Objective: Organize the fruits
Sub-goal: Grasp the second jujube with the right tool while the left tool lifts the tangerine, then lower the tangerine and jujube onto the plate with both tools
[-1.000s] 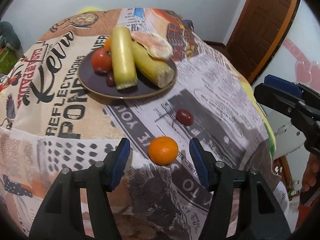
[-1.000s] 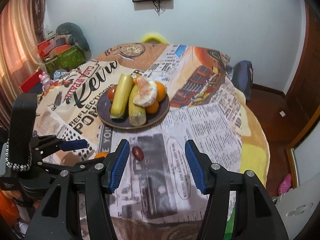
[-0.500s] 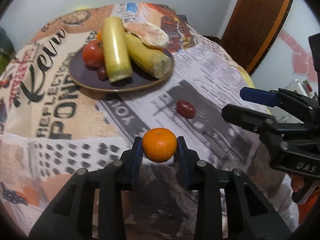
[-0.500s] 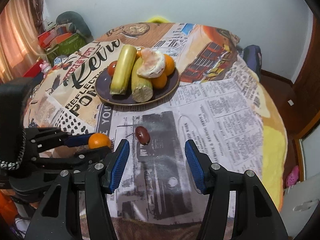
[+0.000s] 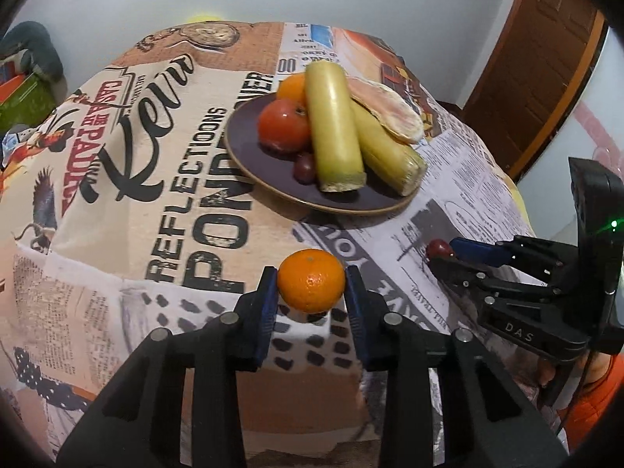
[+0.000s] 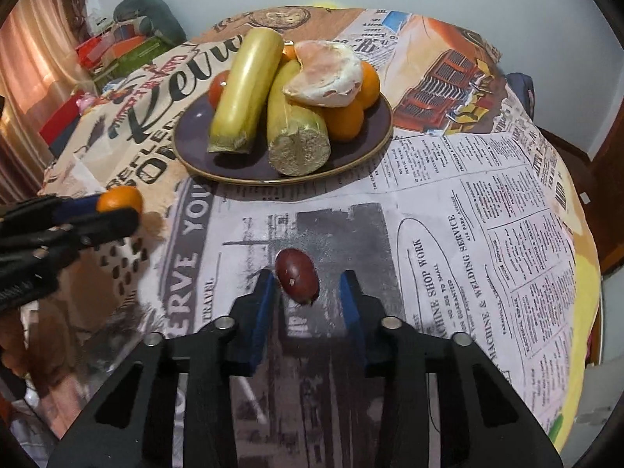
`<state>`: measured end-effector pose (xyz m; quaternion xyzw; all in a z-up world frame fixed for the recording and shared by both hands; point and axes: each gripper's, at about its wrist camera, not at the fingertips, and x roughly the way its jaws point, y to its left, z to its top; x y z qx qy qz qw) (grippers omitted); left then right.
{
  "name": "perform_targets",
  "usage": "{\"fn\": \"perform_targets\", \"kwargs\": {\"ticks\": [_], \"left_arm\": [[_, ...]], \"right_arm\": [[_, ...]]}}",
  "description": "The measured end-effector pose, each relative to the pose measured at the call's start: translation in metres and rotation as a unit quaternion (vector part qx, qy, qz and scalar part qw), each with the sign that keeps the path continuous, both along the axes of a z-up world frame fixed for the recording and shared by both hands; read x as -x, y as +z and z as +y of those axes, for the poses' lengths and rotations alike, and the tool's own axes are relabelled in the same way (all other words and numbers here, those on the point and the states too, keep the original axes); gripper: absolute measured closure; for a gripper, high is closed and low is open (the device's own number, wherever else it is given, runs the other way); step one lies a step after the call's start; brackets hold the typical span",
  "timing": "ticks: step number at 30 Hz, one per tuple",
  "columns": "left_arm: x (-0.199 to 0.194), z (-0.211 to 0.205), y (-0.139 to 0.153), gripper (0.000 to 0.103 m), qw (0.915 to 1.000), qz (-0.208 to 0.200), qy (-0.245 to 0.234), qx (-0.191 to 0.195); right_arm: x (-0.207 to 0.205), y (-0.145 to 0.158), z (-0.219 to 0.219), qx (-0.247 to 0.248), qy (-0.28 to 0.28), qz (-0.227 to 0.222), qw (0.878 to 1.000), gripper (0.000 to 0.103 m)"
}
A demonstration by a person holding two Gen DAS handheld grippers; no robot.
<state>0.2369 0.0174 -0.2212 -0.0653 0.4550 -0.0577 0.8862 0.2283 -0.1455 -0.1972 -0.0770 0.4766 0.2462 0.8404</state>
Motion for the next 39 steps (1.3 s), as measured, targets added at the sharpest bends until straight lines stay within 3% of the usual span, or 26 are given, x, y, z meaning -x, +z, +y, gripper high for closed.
{"fn": "perform_targets", "kwargs": {"ticks": [2, 10, 25, 39], "left_arm": [[0.0, 0.004, 0.0, 0.069, 1.0, -0.001, 0.003, 0.001], [0.0, 0.011, 0.008, 0.069, 0.9999, -0.014, 0.01, 0.002], [-0.021, 0.027, 0.035, 0.069, 0.9985, -0.052, 0.017, -0.002], [-0.065, 0.027, 0.026, 0.069, 0.9988, -0.047, 0.001, 0.008]], "right_arm": [[0.0, 0.001, 0.0, -0.006, 0.002, 0.001, 1.0, 0.086], [0.0, 0.011, 0.003, -0.023, 0.004, -0.006, 1.0, 0.086], [-0.014, 0.051, 0.028, -0.059, 0.019, -0.058, 0.996, 0.086], [-0.041, 0.047, 0.051, -0.059, 0.03, -0.062, 0.996, 0.086]]}}
